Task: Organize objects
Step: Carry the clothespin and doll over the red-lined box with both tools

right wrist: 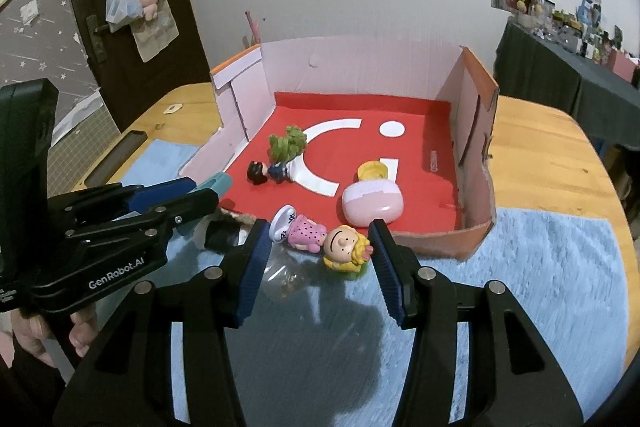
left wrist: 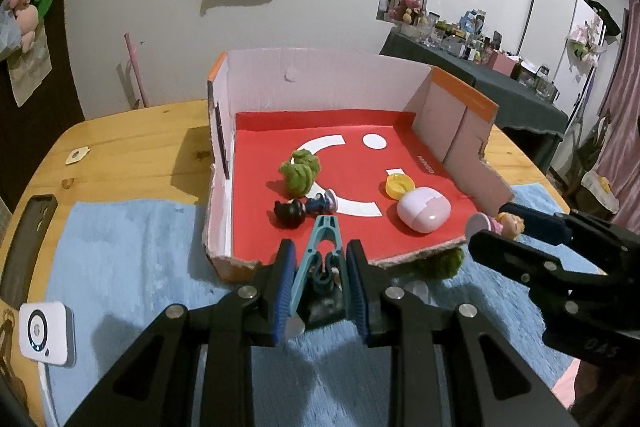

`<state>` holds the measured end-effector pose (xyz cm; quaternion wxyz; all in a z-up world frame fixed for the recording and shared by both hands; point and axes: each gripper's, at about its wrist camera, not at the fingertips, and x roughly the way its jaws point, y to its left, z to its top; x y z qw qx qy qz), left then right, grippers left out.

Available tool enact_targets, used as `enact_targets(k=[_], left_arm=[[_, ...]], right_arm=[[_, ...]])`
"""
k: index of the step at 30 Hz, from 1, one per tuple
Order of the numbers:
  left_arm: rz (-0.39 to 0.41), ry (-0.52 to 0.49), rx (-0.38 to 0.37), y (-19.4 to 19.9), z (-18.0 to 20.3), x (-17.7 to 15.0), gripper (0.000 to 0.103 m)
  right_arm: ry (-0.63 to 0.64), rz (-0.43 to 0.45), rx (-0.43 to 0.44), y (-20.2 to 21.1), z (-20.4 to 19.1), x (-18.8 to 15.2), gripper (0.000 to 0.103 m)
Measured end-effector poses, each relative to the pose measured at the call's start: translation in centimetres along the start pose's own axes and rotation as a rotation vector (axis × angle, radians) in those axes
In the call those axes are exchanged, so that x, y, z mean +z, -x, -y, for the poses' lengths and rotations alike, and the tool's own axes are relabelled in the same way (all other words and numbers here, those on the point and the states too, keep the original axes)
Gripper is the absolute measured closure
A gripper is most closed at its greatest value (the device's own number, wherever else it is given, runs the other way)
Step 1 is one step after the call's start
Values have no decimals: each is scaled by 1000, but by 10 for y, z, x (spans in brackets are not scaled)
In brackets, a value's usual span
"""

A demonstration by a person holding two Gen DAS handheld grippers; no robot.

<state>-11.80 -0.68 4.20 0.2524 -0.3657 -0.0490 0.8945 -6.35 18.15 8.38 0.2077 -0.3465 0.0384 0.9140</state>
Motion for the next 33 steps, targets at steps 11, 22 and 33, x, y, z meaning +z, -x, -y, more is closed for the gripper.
enact_targets(k=[11, 22, 33], left_arm=[[-17, -5, 3, -18, -1, 17, 76], [-20, -2, 12, -42, 0, 43, 76], [-40, -17, 31, -71, -1, 66, 76]], right_arm=[[-7, -7, -9, -17, 12, 15, 54], [-7, -23, -16, -36, 24, 32, 55], [15, -58, -45, -65, 29, 52, 55]])
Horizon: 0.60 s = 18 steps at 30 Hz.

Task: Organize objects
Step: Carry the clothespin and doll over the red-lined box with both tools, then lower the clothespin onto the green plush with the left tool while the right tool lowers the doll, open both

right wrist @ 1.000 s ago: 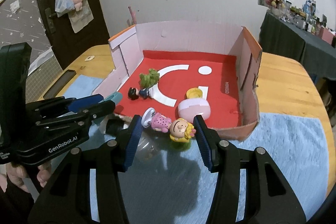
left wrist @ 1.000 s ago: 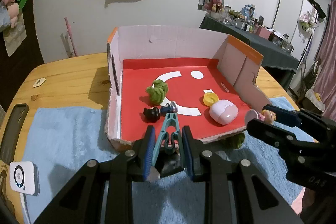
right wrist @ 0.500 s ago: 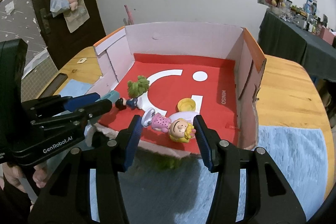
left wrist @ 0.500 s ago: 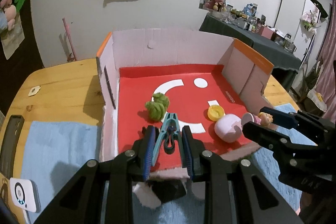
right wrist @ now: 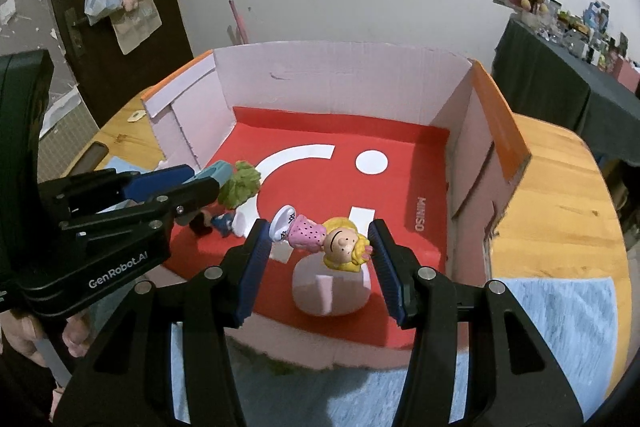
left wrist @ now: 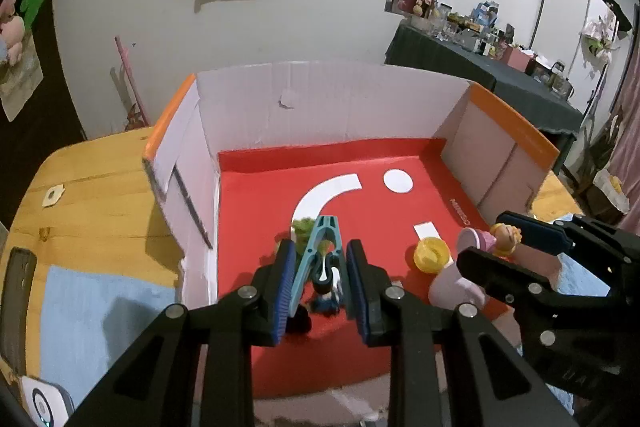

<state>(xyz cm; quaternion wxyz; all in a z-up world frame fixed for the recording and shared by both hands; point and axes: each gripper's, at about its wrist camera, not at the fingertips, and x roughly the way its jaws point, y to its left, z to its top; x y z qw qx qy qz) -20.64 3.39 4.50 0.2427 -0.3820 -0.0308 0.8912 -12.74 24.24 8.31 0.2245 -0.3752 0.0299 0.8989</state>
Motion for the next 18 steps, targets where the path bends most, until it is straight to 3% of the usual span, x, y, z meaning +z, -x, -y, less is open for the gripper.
enact_targets(k=[18], left_arm=[[-75, -5, 29, -43, -9, 33, 76]], right_arm=[[1, -65, -44, -45, 9, 29, 55]])
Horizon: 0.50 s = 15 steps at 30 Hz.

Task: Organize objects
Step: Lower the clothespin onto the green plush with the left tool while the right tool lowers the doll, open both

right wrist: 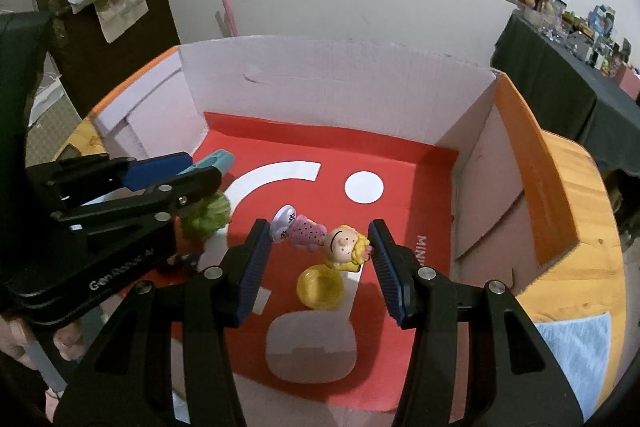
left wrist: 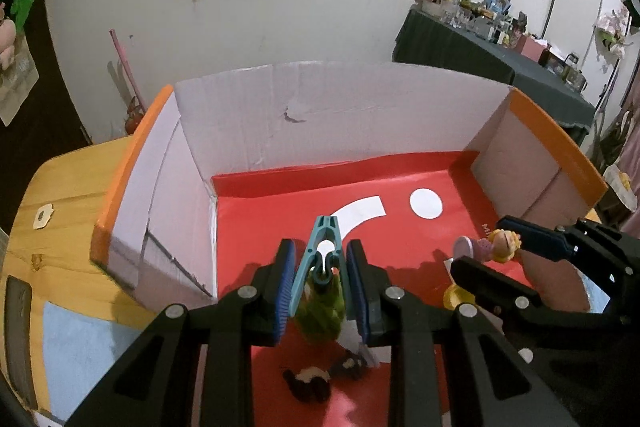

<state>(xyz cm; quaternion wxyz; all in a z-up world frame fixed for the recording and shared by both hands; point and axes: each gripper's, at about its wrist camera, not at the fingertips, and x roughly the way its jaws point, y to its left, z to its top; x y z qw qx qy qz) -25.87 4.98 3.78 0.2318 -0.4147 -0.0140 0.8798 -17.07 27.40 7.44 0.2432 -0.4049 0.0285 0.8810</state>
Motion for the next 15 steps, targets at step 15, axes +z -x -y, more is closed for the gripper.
enact_targets(k=[15], left_arm=[[-82, -17, 19, -24, -4, 8, 75]], right_arm=[[-21, -89, -13, -28, 13, 10, 55]])
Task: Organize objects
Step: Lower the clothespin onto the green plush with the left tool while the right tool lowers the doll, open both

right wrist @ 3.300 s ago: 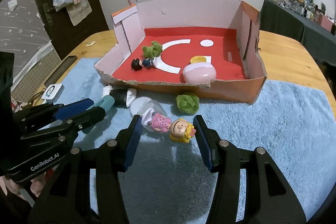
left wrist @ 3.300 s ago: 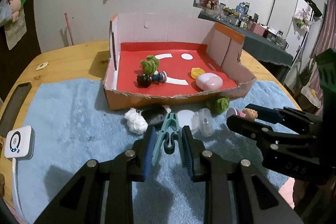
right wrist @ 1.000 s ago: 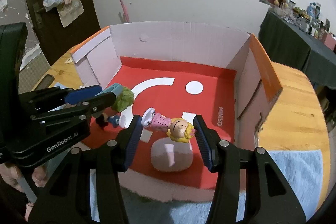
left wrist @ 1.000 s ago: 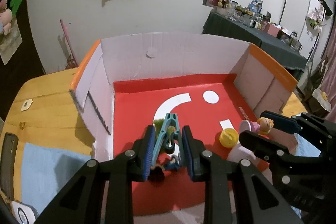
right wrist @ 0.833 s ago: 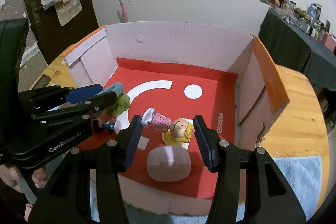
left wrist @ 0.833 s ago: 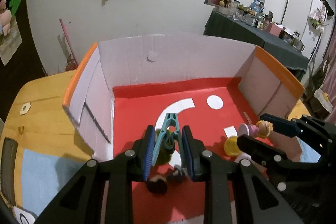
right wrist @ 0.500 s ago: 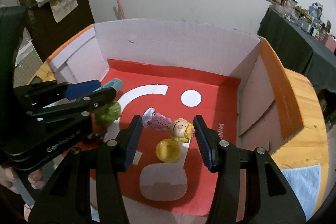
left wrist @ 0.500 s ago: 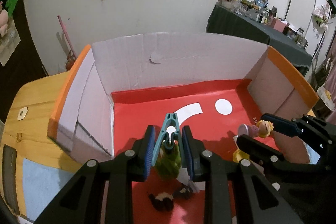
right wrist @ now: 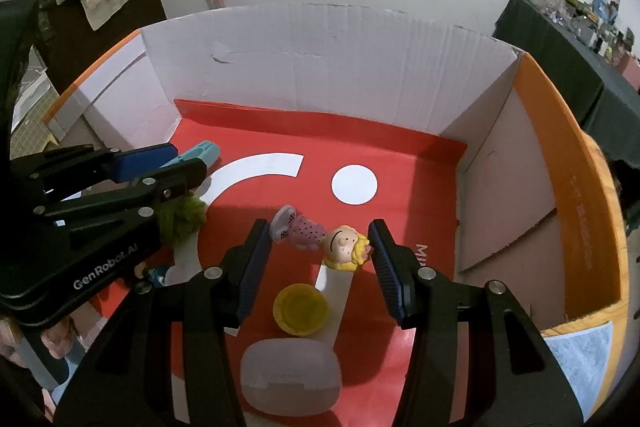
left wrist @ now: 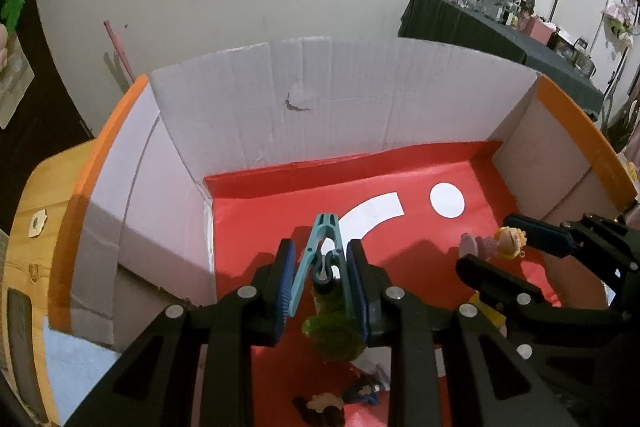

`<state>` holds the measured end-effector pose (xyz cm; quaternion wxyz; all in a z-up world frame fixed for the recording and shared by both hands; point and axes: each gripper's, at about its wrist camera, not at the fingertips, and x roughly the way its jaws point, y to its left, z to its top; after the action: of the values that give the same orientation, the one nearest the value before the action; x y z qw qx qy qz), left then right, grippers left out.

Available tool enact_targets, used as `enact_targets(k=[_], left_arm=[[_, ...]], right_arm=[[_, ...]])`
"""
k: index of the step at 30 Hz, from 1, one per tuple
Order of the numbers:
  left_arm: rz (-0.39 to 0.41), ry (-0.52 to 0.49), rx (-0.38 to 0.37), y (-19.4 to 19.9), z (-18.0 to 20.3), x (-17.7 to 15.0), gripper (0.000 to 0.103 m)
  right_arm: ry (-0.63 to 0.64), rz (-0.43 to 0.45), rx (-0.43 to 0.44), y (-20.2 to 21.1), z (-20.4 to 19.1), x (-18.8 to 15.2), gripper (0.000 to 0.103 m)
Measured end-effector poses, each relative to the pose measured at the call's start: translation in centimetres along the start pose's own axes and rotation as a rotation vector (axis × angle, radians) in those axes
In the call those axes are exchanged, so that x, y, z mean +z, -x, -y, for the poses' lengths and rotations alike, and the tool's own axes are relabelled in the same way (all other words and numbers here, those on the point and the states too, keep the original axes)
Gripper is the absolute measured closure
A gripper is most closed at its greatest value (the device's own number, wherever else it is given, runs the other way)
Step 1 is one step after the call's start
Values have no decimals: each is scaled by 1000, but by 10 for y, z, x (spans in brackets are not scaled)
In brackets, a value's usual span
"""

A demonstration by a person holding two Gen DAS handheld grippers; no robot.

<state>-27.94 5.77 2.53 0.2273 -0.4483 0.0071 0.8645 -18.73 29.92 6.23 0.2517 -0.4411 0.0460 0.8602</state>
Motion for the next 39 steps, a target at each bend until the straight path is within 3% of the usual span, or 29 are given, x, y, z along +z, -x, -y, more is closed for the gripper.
enact_targets(k=[6, 17, 29, 39], left_arm=[[-33, -2, 14, -1, -4, 0, 75], [-12, -8, 5, 11, 0, -18, 75], [-18, 18, -77, 27, 1, -39, 75], [-36, -5, -69, 26, 5, -32, 75]], right_arm=[[-3, -63, -3, -9, 2, 1, 55], [24, -127, -30, -14, -1, -10, 55], [35, -127, -19, -1, -4, -28, 55], [32, -136, -11, 5, 2, -39, 55]])
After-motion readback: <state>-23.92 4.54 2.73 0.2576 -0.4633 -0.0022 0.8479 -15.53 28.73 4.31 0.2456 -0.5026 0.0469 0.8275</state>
